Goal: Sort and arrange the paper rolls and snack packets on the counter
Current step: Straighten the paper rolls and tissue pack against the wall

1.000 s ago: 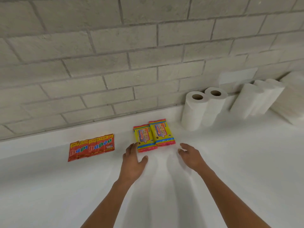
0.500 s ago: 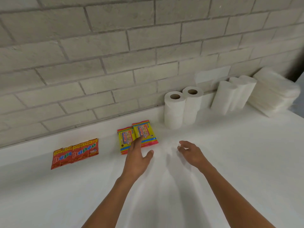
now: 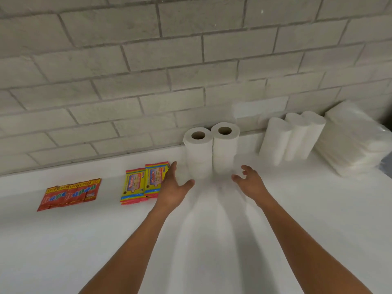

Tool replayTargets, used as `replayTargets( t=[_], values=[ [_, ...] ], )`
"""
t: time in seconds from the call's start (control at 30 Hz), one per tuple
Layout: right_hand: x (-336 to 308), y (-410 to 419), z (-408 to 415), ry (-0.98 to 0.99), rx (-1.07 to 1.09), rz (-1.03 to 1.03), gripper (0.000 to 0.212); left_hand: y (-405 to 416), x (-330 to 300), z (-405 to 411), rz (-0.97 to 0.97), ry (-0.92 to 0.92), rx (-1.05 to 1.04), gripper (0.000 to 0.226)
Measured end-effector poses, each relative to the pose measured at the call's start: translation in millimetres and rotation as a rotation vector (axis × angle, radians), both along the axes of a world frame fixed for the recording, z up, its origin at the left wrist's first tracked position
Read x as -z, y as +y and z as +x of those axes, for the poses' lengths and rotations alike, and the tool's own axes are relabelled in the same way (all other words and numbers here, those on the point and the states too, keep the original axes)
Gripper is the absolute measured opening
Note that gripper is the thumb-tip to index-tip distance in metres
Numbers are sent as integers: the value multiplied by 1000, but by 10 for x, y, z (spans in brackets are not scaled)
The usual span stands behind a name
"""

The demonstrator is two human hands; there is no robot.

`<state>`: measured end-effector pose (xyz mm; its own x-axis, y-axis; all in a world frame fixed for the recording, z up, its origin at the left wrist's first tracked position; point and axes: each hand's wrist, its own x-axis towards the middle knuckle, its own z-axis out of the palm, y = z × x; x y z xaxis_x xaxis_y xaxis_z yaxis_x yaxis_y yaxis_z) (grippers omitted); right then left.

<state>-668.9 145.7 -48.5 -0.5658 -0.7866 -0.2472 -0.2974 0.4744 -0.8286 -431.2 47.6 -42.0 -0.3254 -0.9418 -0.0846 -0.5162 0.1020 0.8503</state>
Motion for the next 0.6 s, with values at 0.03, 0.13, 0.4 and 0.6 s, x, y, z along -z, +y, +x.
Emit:
replayTargets(
  t=[0.03, 0.13, 0.4, 0.6],
  values=[
    [-2, -54, -79, 13, -11, -2, 73, -25, 0, -72, 20, 8, -16, 95],
    [5, -227, -298, 18, -32, -30, 85, -100, 16, -286, 64, 3, -51, 98],
    [-2, -730, -615, -52, -158, -117, 115, -378, 19, -757, 81, -3, -126, 106],
    [68, -937, -583, -100, -235, -286, 96, -485, 93, -909, 24, 53, -129, 97]
  ],
)
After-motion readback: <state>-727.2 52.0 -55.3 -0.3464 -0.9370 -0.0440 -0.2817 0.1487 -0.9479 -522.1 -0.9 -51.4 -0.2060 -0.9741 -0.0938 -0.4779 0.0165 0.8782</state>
